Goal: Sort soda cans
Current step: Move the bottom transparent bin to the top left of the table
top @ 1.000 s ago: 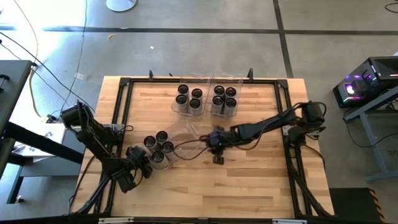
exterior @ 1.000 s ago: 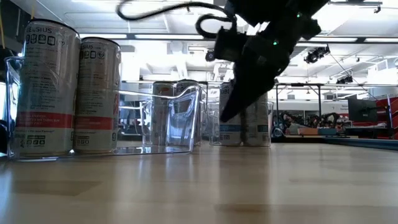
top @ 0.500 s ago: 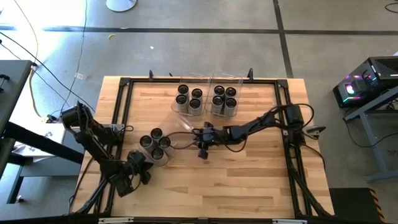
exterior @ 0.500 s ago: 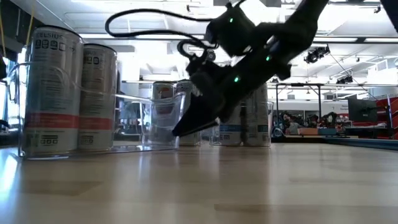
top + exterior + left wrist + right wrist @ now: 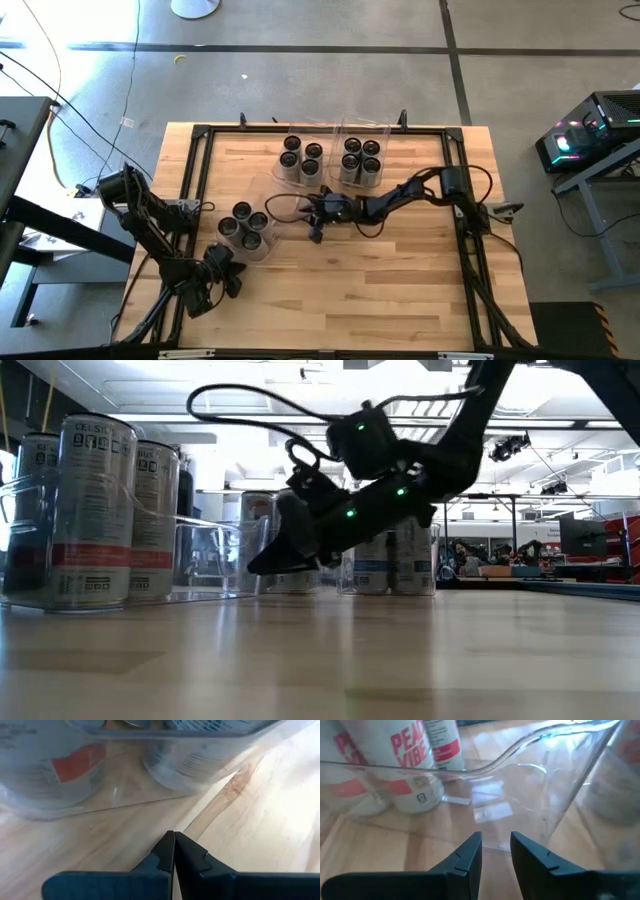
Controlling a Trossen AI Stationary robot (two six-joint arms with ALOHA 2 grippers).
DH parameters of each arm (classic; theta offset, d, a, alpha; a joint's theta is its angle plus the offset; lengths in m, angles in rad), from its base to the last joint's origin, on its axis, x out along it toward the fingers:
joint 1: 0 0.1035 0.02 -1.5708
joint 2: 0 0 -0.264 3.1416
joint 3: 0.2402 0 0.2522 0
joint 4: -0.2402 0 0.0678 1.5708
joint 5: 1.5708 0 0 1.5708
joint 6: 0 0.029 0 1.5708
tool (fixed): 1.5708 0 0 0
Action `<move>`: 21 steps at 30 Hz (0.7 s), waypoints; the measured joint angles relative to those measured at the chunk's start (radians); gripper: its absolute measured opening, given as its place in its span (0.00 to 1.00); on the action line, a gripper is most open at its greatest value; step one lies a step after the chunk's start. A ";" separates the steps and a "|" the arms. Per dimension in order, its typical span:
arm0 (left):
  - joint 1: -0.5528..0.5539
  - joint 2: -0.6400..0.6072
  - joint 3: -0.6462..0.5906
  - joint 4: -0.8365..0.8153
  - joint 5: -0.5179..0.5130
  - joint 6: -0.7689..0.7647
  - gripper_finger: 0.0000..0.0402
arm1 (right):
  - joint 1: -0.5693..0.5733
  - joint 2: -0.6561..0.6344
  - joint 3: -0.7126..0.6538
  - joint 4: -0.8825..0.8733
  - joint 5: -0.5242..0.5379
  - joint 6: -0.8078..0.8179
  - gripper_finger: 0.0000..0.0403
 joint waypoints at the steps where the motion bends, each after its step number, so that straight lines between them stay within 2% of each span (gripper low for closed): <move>1: 0.000 0.000 0.000 0.003 0.000 0.000 0.00 | -0.005 0.012 0.014 0.000 -0.007 -0.005 0.24; 6: -0.001 0.000 0.000 0.010 0.001 0.000 0.00 | -0.018 0.110 0.136 -0.008 -0.029 -0.071 0.24; 10: 0.000 0.000 0.000 0.016 0.001 -0.002 0.00 | -0.016 0.129 0.190 -0.133 -0.027 -0.119 0.24; 15: 0.000 0.000 0.000 0.028 0.000 -0.002 0.00 | -0.019 0.049 0.183 -0.326 -0.017 -0.146 0.24; 21: 0.000 0.006 0.000 0.036 -0.009 0.011 0.00 | 0.000 -0.117 0.113 -0.527 -0.018 -0.180 0.24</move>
